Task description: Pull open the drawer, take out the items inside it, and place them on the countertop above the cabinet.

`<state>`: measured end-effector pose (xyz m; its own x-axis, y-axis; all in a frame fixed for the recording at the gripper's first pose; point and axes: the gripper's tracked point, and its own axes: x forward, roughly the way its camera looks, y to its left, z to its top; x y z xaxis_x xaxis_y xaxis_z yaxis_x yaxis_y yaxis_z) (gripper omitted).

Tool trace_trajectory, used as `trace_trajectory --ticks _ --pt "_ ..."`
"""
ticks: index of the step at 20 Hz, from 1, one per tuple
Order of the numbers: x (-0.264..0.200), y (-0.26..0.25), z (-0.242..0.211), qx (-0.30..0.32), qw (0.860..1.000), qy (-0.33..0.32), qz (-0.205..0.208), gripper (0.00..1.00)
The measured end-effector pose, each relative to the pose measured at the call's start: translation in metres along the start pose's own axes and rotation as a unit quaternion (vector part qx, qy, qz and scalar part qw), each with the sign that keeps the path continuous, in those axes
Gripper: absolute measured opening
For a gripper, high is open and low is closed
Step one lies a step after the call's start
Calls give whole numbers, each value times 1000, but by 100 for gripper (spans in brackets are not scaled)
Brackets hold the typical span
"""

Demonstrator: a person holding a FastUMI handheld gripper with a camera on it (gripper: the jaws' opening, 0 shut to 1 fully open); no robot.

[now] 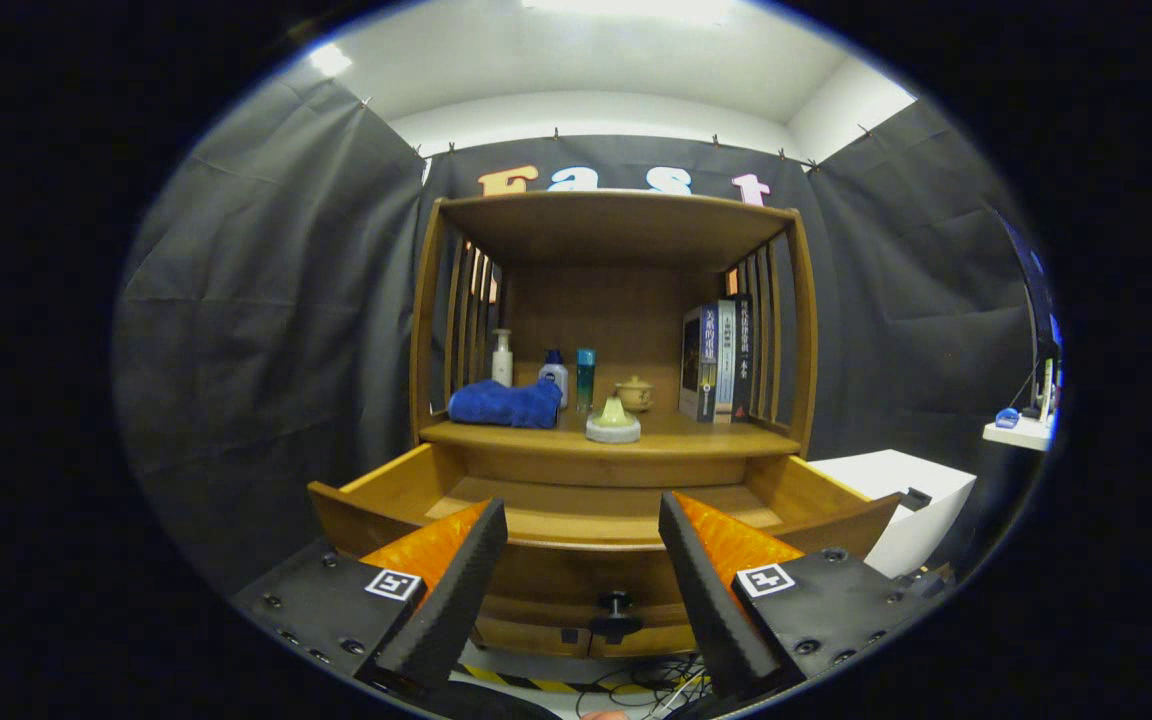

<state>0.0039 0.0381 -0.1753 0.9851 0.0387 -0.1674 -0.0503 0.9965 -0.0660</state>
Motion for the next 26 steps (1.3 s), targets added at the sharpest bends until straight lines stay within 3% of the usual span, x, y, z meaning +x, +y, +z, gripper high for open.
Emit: trace_trajectory --ticks 9,26 --pt "14 -24 -54 28 999 43 -12 99" --pt "34 -23 -63 27 998 40 -33 98"
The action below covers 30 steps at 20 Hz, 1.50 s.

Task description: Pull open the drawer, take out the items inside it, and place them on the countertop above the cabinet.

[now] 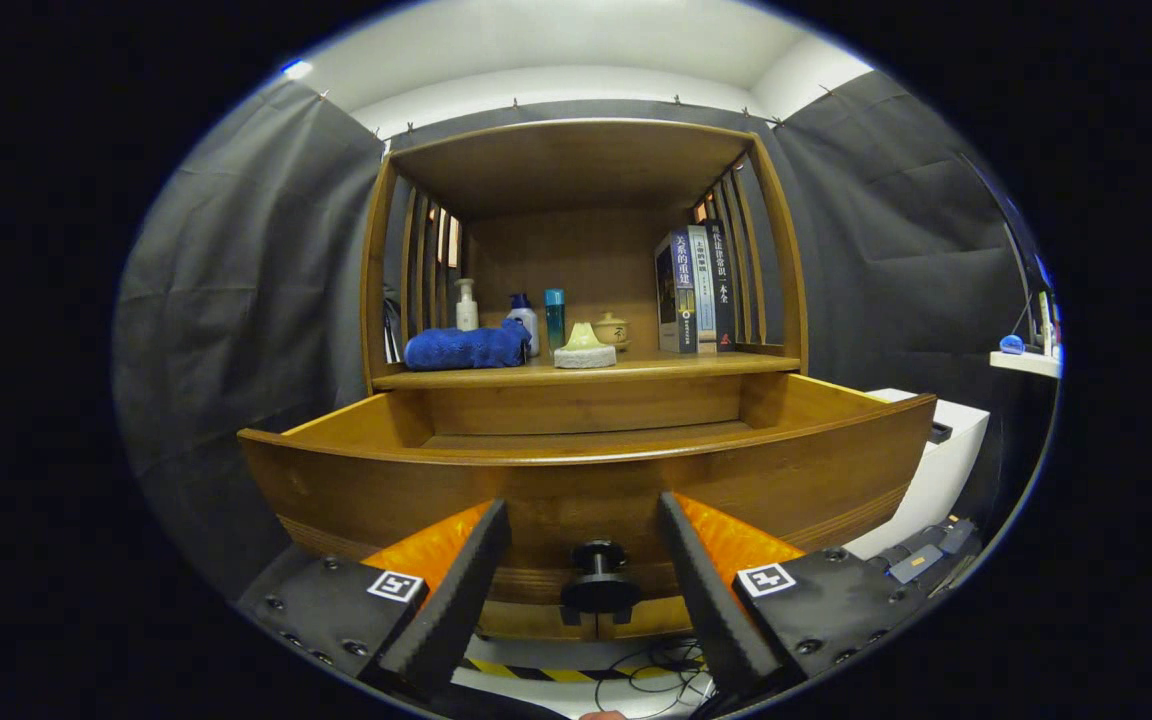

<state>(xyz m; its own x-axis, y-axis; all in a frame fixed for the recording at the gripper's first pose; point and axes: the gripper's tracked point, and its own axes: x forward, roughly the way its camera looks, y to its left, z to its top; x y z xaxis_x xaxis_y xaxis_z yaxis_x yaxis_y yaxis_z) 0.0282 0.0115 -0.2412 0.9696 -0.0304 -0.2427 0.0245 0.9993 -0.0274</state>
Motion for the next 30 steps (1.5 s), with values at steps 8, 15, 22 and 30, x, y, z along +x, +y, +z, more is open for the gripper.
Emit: trace_trajectory --ticks 8,15,22,30 --pt "33 3 10 10 1000 15 -1 98" --pt "88 4 23 8 1000 10 -4 98" --pt "145 3 29 -4 1000 16 -7 98" --pt "185 5 31 -2 1000 15 -10 99"
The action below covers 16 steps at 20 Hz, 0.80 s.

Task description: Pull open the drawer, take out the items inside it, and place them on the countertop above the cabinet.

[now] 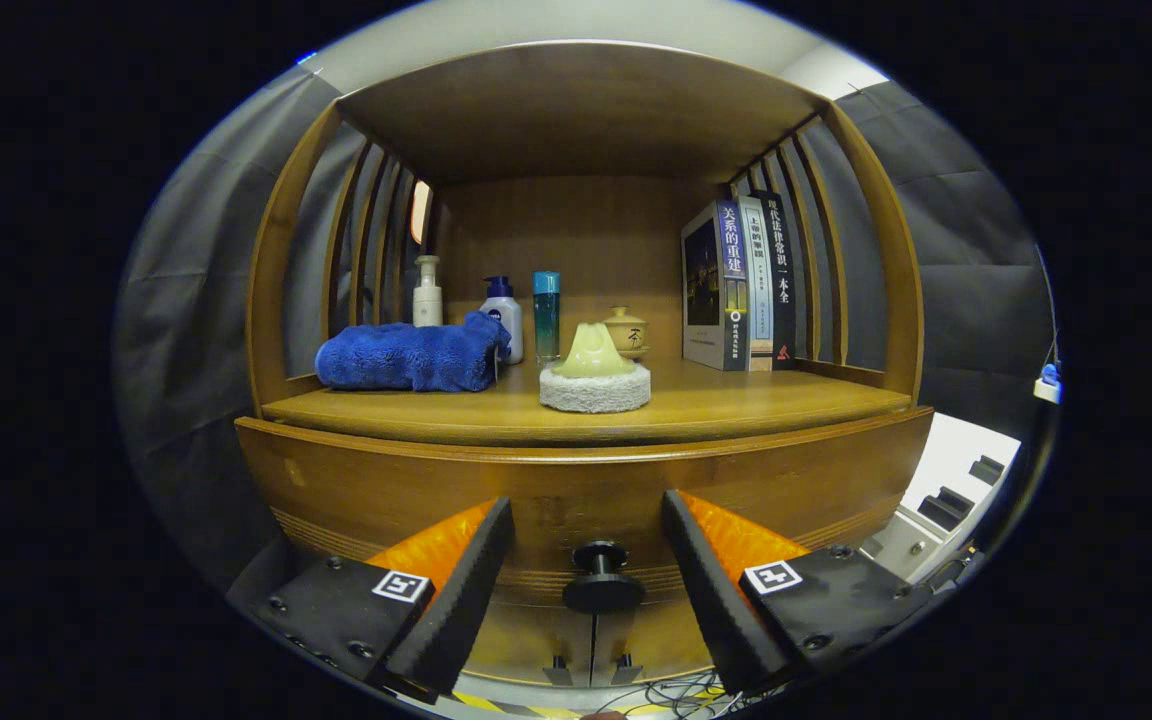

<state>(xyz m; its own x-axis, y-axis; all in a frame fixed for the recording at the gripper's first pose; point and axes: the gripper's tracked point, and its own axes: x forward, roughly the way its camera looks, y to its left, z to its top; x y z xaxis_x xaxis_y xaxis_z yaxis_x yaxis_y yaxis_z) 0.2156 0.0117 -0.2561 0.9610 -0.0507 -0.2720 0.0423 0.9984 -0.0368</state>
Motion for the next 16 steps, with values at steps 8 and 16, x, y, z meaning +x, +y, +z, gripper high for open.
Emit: trace_trajectory --ticks 8,16 --pt "11 -1 1 -3 1000 -1 -2 99" --pt "-46 5 57 12 999 -40 18 98"
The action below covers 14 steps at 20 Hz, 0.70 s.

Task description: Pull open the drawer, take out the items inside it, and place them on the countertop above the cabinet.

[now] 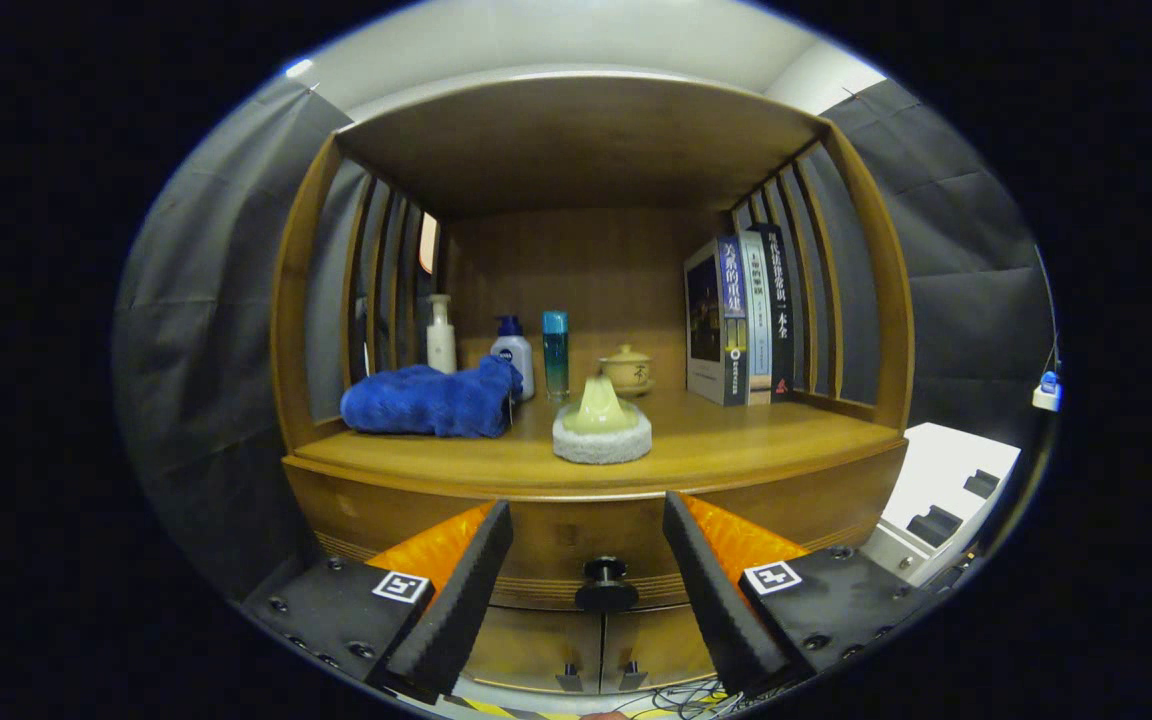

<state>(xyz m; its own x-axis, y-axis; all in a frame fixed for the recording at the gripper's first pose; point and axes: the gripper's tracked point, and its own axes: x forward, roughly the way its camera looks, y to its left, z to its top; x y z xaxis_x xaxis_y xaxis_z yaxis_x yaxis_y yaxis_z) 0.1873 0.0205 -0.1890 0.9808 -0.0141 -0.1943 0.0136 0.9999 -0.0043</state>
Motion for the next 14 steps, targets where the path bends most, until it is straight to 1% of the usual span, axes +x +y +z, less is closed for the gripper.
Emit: trace_trajectory --ticks 2,7,12,14 --pt "-24 1 19 0 1000 -9 3 98" --pt "-89 3 47 -25 1000 -11 12 98" --pt "-158 12 74 -33 999 -23 36 98" --pt "-179 5 87 -35 998 -35 31 98"
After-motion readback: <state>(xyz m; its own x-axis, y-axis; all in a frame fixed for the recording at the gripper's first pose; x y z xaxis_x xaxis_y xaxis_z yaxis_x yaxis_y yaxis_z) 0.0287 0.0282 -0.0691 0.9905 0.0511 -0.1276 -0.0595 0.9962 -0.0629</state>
